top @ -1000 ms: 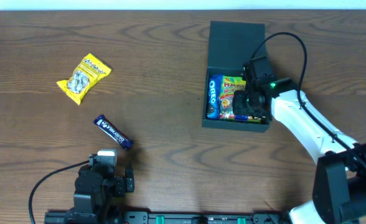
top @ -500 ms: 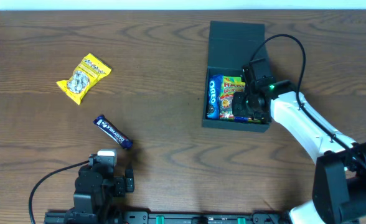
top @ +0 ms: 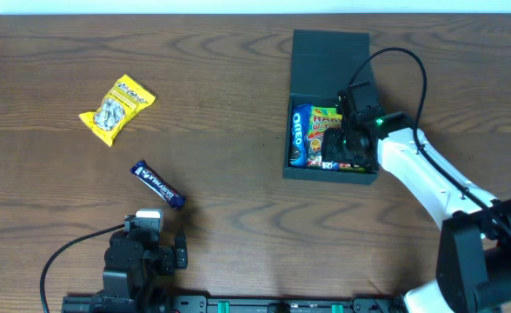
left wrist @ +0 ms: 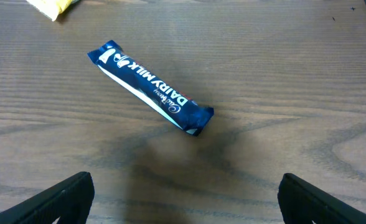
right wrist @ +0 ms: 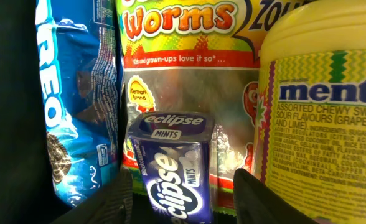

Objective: Pack container
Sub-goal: 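Release the tin and withdraw the right gripper to rest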

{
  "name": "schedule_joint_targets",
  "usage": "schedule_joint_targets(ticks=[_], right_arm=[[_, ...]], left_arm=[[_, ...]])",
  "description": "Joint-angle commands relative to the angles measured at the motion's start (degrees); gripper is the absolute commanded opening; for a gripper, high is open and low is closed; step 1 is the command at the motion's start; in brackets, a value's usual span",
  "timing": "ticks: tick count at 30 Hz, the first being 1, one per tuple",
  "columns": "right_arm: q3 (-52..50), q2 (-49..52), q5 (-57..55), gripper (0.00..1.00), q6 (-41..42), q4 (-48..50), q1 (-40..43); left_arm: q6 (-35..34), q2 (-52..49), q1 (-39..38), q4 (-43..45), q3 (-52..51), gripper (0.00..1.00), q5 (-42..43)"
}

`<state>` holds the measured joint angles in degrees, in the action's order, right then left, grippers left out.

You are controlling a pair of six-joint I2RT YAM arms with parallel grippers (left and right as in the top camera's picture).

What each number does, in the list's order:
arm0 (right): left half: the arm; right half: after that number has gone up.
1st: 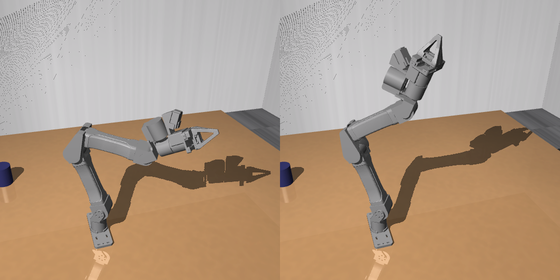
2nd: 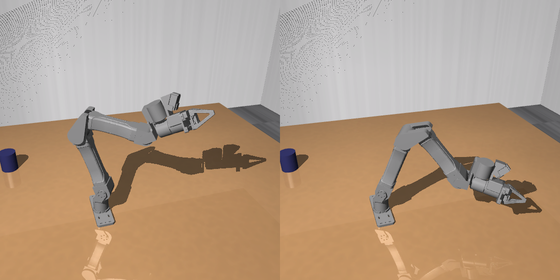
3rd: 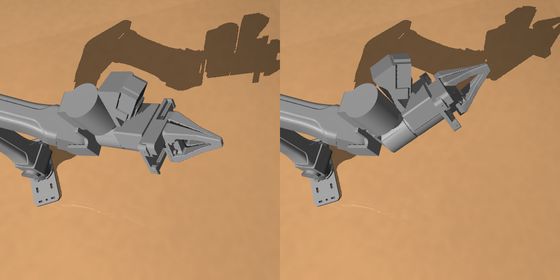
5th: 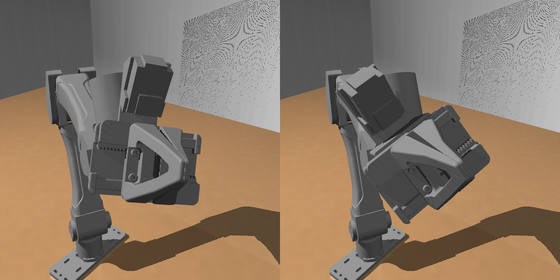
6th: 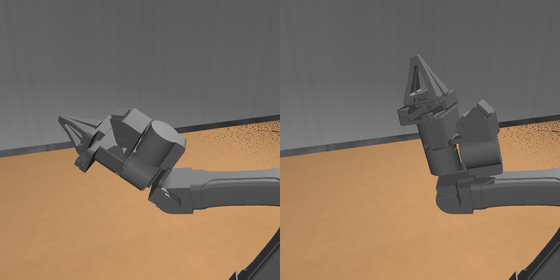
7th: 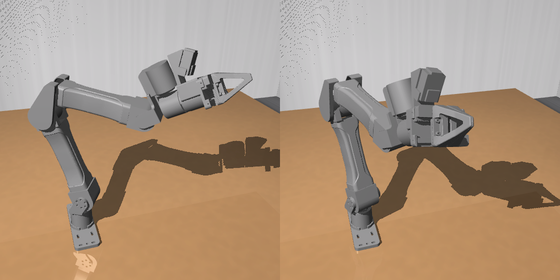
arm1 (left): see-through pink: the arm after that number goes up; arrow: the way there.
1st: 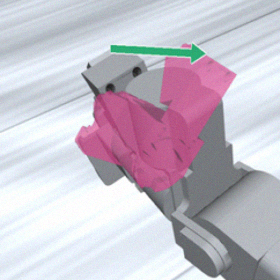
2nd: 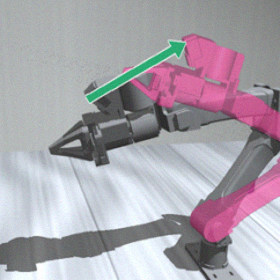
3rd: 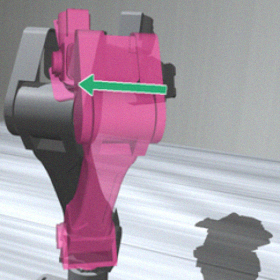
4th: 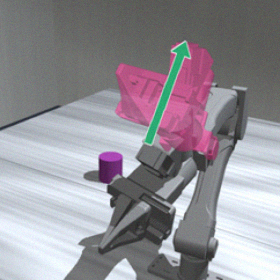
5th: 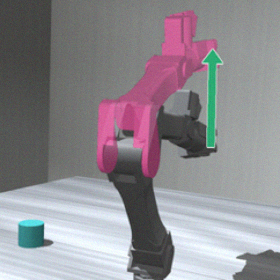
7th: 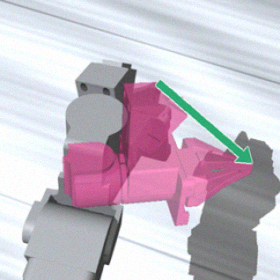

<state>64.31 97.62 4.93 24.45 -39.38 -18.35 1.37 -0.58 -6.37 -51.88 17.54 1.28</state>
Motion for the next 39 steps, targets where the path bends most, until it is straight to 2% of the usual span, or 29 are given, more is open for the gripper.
schedule_joint_targets(ticks=[1,6,7,12,18,25,30,39], right_arm=[[-0.2,-3.9,-1.7,0.56,0.2,0.0,-0.1],[-0.1,-12.9,-1.7,0.95,0.2,-0.7,-0.1],[-0.1,-15.2,-1.8,0.99,0.2,-1.0,-0.1],[-0.2,-27.2,-7.6,0.99,0.0,-4.5,-0.1],[-0.4,-40.3,-15.3,0.99,-3.7,-13.8,0.8],[-3.7,-50.2,-15.1,0.99,-3.5,-23.5,9.2],[-6.4,-53.5,-13.0,0.99,-3.5,-25.9,13.8],[-6.4,-53.4,-13.1,0.99,-3.5,-27.7,13.9]], left_arm=[[0.4,0.3,0.3,-1.4,-2.1,0.95,-0.6],[0.4,0.3,0.3,-1.4,-2.1,0.96,-0.6],[0.4,0.3,0.3,-1.4,-2.1,0.95,-0.6],[0.4,0.3,0.3,-1.4,-2.1,0.95,-0.6],[0.4,0.3,0.3,-1.4,-2.1,0.95,-0.6],[0.4,0.3,0.3,-1.4,-2.1,0.95,-0.6],[0.4,0.3,0.3,-1.4,-2.1,0.95,-0.6],[0.4,0.3,0.3,-1.4,-2.1,0.95,-0.6]])
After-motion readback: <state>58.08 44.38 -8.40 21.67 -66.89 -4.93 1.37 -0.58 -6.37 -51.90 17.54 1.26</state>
